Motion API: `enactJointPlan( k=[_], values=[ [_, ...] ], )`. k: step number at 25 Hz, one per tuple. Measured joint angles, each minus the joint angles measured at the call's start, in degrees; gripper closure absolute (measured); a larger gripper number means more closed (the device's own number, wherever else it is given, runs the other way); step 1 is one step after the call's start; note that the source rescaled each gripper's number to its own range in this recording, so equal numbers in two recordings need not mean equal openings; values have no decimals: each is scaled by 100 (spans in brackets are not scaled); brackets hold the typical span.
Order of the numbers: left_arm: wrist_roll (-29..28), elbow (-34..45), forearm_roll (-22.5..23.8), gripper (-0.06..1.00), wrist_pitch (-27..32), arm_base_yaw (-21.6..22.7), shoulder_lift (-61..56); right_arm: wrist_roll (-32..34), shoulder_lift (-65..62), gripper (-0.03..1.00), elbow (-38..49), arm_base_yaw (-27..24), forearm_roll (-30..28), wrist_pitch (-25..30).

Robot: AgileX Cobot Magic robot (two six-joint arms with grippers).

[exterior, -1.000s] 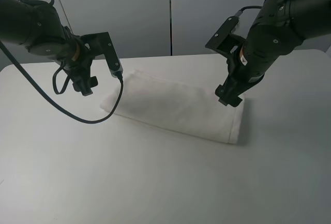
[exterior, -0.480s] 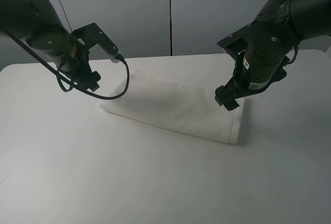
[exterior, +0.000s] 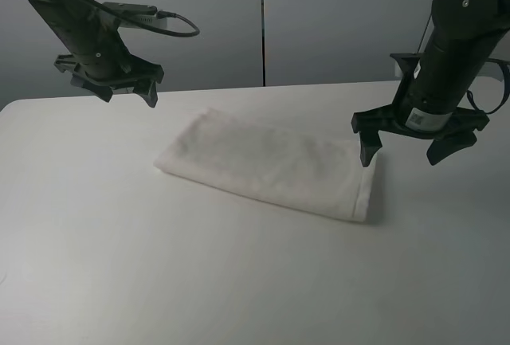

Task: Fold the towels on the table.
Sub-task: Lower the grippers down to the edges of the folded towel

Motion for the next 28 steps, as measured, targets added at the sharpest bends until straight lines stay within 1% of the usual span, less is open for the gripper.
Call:
enactJointPlan(
  k=[2, 4, 7, 10, 17, 22, 28],
  values=[
    [75, -460, -215, -4, 456, 0, 331, -292, 0, -3, -74, -188, 401, 88],
    [145, -946, -391, -4, 835, 0, 702, -410, 0, -3, -101, -254, 521, 164],
    [242, -1562, -594, -4, 1356, 0, 1180, -464, 27, -3, -101, -262, 546, 252],
    [264, -1935, -724, -4, 1590, 0, 1497, -451, 130, -3, -101, -262, 557, 276],
    [496, -2032, -867, -4, 1756, 0, 1755, -451, 518, -3, -101, -262, 678, 288],
    [655, -2032, -772, -4, 1787, 0, 1852, -451, 682, -3, -103, -262, 701, 254],
    [690, -2032, -601, -4, 1787, 0, 2068, -451, 886, -3, -103, -262, 723, 158]
  ],
)
